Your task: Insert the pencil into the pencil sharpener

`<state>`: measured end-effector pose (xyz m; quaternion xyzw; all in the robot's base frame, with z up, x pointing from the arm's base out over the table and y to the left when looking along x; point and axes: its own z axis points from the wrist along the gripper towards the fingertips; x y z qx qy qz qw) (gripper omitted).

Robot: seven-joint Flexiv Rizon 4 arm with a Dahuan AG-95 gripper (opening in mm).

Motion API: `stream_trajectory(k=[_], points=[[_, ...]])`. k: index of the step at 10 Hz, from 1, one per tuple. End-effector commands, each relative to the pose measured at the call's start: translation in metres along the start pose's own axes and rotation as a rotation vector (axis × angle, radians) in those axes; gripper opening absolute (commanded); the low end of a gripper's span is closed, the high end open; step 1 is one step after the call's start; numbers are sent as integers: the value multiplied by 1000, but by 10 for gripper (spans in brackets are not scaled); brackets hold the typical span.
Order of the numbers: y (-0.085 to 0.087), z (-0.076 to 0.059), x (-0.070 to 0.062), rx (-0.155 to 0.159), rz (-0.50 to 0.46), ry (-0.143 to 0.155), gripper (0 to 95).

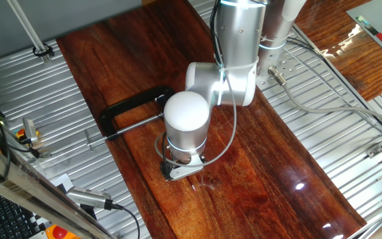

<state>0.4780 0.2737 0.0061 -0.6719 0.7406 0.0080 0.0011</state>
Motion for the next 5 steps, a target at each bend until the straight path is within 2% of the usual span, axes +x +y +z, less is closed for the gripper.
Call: stream_trajectory(k=[1,3,5], points=[[1,0,0,4,-4,0,380],[2,1,0,8,-4,-1,380],[2,1,0,30,-8,-3,380]])
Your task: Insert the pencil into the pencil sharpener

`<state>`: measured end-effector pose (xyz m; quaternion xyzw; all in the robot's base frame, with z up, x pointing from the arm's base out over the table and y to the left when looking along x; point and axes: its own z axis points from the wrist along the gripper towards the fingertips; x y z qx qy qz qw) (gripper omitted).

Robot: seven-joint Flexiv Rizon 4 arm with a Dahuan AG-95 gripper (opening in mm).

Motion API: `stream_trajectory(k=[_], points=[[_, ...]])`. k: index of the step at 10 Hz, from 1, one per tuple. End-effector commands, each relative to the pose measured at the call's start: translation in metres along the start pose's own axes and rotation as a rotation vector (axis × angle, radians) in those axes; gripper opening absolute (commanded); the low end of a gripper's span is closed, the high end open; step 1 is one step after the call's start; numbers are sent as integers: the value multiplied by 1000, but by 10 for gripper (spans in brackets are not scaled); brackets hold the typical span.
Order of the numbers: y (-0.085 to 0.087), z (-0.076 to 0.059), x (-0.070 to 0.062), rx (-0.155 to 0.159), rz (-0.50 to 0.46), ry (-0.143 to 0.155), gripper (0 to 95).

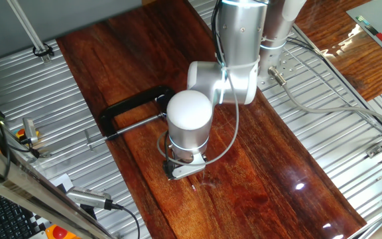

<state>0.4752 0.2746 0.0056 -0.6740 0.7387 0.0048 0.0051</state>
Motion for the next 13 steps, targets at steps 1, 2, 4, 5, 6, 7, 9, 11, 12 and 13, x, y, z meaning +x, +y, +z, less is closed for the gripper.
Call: stream_trajectory(k=[1,2,4,5,6,7,9,11,12,13], points=[[-1,0,0,26,-6,-3,380],[-1,0,0,30,-7,-4,380],[-1,0,0,36,-3,-5,190],[-1,0,0,35,-1,-3,190],[-1,0,0,36,4,-2,190],[-1,0,0,36,8,-4,190],[-1,0,0,37,11,-4,0],[-1,0,0,40,14,-9,0],[-1,0,0,45,11,-13,0],[0,-2,0,42,17,-8,0]])
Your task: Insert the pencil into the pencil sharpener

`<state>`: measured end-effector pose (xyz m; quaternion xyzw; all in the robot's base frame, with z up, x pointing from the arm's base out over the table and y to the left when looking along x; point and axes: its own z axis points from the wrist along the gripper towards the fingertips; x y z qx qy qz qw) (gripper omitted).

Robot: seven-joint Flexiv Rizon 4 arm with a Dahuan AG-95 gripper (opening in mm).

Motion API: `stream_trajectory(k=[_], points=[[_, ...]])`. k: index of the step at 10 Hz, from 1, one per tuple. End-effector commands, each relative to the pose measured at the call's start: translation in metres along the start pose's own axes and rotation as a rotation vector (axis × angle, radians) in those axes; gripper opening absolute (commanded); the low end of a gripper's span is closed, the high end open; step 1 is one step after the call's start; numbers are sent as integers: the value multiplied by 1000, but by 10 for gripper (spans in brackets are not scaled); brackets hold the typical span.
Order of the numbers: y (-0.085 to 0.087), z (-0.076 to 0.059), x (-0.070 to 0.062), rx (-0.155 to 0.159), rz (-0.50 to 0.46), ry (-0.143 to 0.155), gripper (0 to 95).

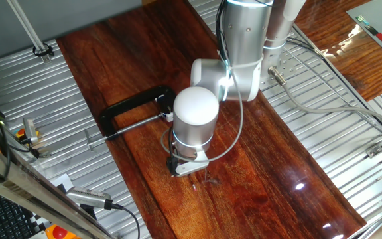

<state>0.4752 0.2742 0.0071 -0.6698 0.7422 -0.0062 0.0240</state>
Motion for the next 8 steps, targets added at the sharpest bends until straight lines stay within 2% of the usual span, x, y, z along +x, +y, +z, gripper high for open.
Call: stream_trajectory(k=[1,6,8], points=[[0,-1,0,-1,8,4,0],[1,-10,0,-43,5,13,0],[3,-21,1,-60,-2,31,0]])
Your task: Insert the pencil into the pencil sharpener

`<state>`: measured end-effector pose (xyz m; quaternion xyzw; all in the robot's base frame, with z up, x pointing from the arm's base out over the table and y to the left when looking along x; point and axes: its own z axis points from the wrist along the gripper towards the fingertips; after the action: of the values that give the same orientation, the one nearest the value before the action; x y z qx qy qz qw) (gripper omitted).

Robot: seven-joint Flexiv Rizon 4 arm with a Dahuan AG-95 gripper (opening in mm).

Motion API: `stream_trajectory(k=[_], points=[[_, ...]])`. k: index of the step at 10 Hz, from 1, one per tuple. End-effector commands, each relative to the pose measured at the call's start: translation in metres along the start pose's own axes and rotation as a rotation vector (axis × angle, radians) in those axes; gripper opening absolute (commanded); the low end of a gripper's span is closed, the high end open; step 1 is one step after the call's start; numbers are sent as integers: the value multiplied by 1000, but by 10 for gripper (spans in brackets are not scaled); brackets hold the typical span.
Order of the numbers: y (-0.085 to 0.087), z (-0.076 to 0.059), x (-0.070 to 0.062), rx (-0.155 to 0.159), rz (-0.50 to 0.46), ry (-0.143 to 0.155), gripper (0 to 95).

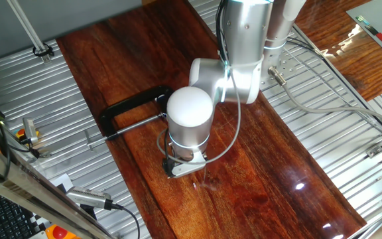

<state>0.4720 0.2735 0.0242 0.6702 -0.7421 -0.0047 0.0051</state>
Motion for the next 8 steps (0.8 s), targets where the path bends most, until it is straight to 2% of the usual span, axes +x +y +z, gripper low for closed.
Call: stream_trajectory(k=[1,3,4,7,8], points=[[3,-10,1,-9,-9,7,0],[5,-16,2,-10,-24,14,0],[5,-16,2,-19,-34,21,0],[5,-16,2,-23,-49,16,0],[5,-16,2,-21,-49,27,0]])
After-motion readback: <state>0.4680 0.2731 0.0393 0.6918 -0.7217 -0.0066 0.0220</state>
